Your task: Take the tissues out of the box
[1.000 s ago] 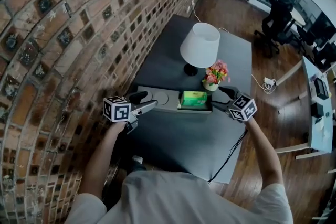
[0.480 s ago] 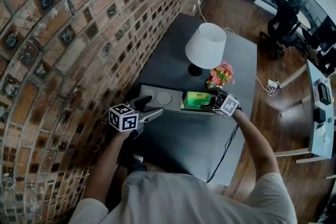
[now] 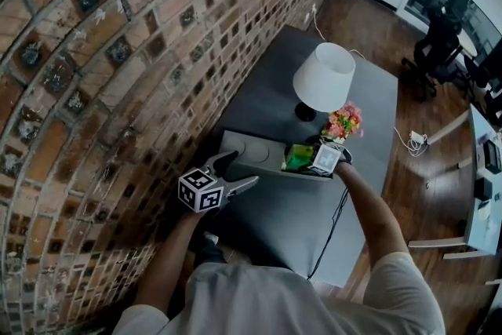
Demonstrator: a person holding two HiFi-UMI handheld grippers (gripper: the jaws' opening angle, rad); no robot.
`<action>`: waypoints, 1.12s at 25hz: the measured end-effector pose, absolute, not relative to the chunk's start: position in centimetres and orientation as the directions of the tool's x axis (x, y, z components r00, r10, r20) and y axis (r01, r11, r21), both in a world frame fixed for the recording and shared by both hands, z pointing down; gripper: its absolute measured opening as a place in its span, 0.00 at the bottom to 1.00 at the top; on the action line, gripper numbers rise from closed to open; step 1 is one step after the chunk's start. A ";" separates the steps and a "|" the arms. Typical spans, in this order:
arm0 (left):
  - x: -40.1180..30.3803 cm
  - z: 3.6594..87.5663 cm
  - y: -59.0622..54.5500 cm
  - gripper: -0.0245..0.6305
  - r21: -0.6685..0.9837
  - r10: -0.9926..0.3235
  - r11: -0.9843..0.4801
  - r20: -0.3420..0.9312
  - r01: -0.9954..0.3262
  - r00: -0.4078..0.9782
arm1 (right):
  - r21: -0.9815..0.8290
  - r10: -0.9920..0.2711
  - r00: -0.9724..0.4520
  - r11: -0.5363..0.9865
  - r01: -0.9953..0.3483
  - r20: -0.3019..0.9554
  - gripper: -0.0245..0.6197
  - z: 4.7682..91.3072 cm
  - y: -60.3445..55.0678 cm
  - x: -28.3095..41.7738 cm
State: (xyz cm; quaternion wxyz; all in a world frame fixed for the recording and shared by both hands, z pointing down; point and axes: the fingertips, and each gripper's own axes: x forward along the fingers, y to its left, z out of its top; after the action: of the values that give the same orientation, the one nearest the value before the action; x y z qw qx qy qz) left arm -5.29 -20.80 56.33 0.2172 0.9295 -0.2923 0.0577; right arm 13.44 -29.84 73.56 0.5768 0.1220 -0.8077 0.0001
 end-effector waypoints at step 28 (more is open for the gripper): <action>-3.2 55.1 -20.4 0.68 0.127 -0.575 -0.786 0.206 -0.605 0.791 | 0.093 -0.697 -0.509 0.630 -0.771 0.505 0.53 60.8 -26.9 14.2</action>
State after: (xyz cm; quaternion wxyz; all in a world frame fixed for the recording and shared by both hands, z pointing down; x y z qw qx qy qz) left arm -3.21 -20.42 55.11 0.0937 0.9418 -0.3132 0.0784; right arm 14.22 -26.93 60.76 0.2567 0.4238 -0.8656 0.0718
